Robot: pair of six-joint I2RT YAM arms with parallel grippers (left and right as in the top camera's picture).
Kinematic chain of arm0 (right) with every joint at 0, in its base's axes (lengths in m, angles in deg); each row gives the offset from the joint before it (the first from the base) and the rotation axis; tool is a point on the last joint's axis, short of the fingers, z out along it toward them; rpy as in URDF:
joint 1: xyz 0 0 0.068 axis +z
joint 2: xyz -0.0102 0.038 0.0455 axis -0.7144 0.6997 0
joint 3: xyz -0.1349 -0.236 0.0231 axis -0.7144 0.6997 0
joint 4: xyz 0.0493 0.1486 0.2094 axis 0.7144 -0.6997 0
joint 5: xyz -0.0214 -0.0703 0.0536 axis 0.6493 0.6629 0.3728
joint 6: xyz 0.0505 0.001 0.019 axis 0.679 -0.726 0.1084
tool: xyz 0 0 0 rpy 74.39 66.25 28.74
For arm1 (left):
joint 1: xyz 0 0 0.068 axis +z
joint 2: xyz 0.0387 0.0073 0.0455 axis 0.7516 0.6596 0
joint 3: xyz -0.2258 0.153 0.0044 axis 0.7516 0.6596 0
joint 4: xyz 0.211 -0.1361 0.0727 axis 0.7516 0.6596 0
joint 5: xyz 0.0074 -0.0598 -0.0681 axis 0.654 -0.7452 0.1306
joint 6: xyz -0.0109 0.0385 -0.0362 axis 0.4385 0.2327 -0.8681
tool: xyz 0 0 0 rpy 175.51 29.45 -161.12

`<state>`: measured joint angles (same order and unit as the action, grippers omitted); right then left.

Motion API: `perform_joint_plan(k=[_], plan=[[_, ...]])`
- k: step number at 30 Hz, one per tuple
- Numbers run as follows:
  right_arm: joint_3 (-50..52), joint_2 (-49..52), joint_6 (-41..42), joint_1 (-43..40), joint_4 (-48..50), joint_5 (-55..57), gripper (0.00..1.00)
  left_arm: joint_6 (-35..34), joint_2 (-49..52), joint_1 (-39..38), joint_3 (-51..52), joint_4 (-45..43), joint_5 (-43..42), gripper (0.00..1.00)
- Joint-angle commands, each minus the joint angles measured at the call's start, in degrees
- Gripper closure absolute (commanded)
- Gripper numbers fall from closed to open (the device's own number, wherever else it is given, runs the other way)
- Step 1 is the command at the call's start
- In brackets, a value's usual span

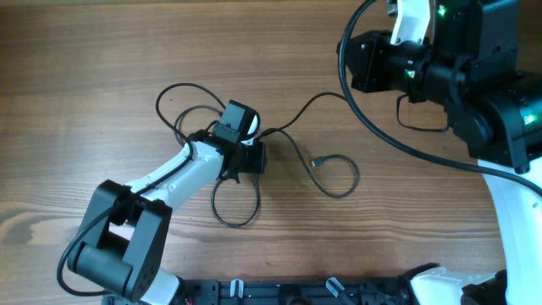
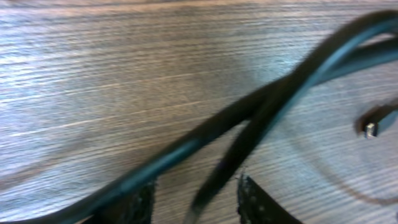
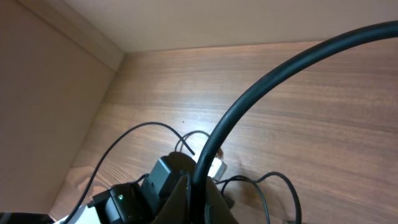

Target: Untangle cables

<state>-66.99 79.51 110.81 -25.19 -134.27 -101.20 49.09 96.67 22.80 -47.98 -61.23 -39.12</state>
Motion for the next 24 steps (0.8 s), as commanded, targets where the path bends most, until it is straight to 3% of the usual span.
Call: perform_joint_plan(k=[1,3,7,9,12,17,19,24], plan=[[-0.68,0.42,-0.79,-0.24,-0.17,0.59,0.96,-1.44,0.66,-0.33,0.31,-1.33,2.6,0.7],[-0.66,0.46,-0.79,-0.24,-0.28,0.59,0.96,-3.76,0.66,-0.5,0.31,-2.69,2.38,0.83],[-0.66,0.46,-0.81,-0.24,-1.03,0.57,0.96,-3.98,0.66,-1.99,0.31,-4.63,0.68,0.96],[-0.63,0.46,-0.81,-0.24,-2.03,0.61,0.96,-3.98,0.35,-2.08,0.24,-5.29,0.39,0.96],[-0.26,0.83,-0.74,-0.24,-3.65,3.06,0.96,-3.98,-5.92,-0.42,-2.16,-3.48,-6.69,0.96],[-0.26,4.2,-0.79,-0.26,-7.82,3.61,0.96,-7.21,-28.63,8.33,-10.8,8.11,-9.05,0.96],[-0.26,5.27,-0.81,-0.44,-8.46,3.78,0.96,-9.92,-35.12,12.96,-11.89,8.24,-8.07,0.96],[-0.35,4.22,-3.85,-7.26,-13.2,3.04,0.96,-15.74,-40.52,31.45,-11.89,10.01,-4.02,0.96]])
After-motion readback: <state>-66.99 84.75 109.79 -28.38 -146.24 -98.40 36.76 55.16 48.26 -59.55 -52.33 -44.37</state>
